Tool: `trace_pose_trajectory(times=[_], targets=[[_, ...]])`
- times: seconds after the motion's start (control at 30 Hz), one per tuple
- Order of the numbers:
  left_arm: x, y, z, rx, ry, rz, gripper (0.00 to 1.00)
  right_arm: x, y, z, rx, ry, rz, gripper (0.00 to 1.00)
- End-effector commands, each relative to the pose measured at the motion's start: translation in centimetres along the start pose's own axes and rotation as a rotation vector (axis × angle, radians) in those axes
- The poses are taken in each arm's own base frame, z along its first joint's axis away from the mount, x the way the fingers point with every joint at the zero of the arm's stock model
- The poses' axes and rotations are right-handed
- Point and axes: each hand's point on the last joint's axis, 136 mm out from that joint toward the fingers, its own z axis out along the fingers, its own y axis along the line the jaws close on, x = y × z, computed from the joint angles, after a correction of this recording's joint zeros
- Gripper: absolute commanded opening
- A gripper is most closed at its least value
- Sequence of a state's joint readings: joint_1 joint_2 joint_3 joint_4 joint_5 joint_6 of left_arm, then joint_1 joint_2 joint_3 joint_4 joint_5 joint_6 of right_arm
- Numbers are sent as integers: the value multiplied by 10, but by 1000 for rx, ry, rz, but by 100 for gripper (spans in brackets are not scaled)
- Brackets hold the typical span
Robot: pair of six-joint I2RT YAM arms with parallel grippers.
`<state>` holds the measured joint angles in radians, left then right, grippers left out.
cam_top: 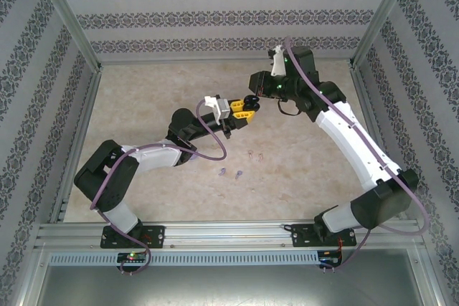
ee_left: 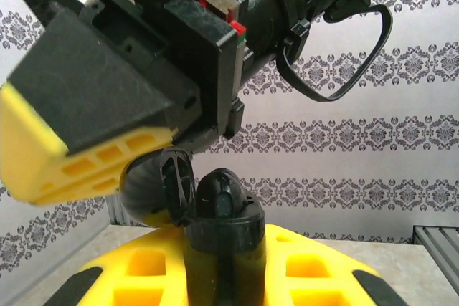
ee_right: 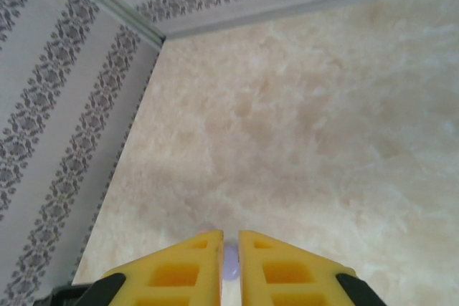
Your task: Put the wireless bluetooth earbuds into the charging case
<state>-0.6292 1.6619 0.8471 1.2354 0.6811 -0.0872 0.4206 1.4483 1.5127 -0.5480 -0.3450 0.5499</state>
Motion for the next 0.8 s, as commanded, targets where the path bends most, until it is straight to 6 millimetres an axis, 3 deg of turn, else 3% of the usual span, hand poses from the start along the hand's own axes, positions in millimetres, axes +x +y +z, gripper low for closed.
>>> trace_pose_trajectory(times=[0.0,0.23,0.37,0.47,0.57,0.77], targets=[[-6,-7,9,44,-12,14,0,8,14,-13,-62,39,-10,12],[-5,2,13,1,-15,13,0,51,14,-38,-83,101,11,9],[-2,7,15,-13,-13,-12,0,49,3,-55,-39,37,34,11],[8,13,18,-39,6,-71,0,25,-26,-71,78,-92,86,18],[29,26,22,-96,66,-187,0,10,-64,-86,191,-198,163,33],[95,46,28,-213,237,-527,0,29,-125,-89,347,-230,249,50]])
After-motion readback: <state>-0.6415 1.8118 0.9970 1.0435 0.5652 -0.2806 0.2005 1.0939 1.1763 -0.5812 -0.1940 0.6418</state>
